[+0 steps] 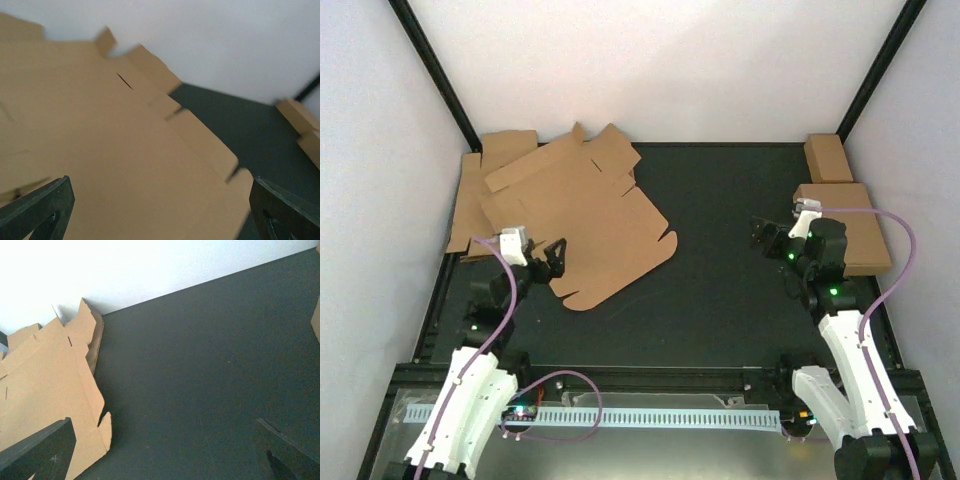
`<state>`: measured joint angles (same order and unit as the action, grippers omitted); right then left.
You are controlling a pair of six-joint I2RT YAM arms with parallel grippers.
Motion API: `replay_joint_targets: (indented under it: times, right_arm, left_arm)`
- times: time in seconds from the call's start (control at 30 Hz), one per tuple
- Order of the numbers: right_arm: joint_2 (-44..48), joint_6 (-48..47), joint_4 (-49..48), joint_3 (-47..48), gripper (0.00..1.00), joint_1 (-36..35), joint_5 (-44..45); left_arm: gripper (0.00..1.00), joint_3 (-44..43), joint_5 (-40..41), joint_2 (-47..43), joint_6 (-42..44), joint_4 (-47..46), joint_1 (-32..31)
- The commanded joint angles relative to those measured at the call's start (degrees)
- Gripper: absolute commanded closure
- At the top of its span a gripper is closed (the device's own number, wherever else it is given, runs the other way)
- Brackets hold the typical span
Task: Fold the paper box
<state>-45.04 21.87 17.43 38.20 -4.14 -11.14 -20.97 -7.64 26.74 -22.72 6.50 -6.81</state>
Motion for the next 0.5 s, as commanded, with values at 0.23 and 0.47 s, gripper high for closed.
replay_joint_targets:
  times: [0.23,0.47]
  right_arm:
    - [-0.5,7.6,1.1,-1.1,0.01,0.1,-6.4]
    - [-3.1,8.1,2.0,-2.0,0.01,0.1,-11.0]
  left_arm:
    - [0.01,-1.3,-12.2,3.7,-0.8,6.4,0.0]
    - [0.01,-2.4,-0.2,7.9,-11.5,12.9,1.1]
